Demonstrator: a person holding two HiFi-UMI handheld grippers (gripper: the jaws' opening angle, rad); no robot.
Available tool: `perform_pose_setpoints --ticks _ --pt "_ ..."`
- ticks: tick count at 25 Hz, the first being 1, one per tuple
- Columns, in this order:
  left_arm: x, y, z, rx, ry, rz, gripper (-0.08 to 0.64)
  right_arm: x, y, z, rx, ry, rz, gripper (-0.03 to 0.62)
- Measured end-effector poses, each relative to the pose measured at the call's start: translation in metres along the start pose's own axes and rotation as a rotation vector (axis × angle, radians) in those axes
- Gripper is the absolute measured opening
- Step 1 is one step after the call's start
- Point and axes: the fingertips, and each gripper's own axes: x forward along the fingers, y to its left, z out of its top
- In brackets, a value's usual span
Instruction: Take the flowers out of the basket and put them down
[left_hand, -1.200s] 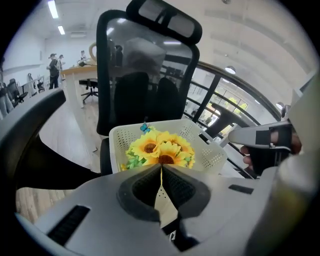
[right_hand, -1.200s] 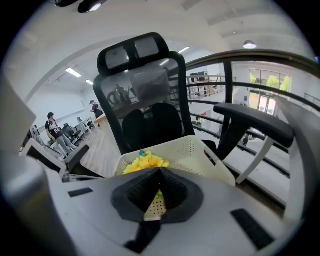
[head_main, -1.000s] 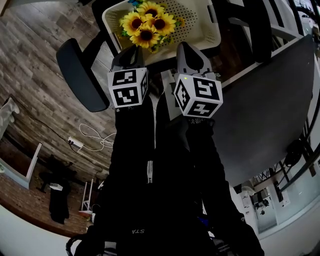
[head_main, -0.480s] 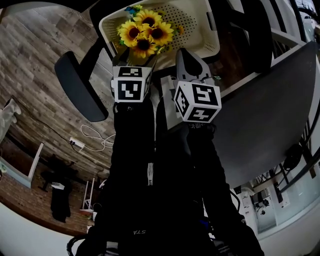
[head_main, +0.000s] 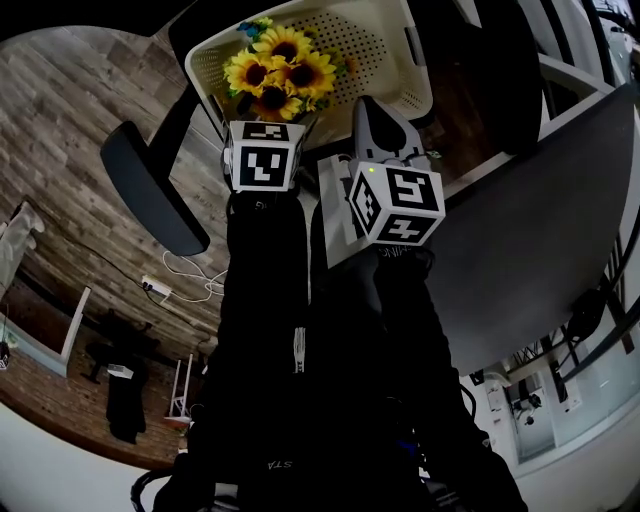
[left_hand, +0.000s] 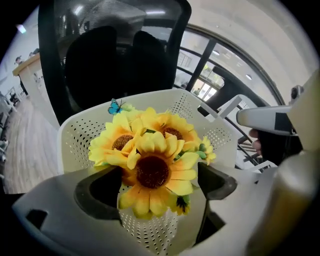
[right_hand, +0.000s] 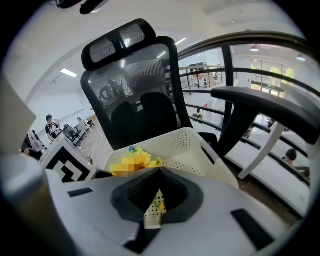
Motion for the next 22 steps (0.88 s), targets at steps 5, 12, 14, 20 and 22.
perform_pose_setpoints --ticks 5,12,14,20,22 --pt "0.017 0.006 0.001 -0.009 -0.008 0.036 0.504 0.006 -0.004 0.000 0.005 0.001 -0.002 0.012" --pt "0.035 0.014 0.017 0.012 -0.082 0.108 0.535 0.010 -0.014 -0.001 0.011 0.009 -0.003 0.012" --pt "0.039 0.017 0.020 0.014 -0.100 0.118 0.537 0.011 -0.017 -0.001 0.013 0.008 -0.005 0.012" --pt "0.050 0.028 0.027 0.007 -0.124 0.157 0.540 0.013 -0.020 -0.004 0.019 0.009 -0.009 0.012" --pt "0.054 0.030 0.030 0.007 -0.128 0.169 0.540 0.013 -0.021 -0.004 0.021 0.010 -0.009 0.012"
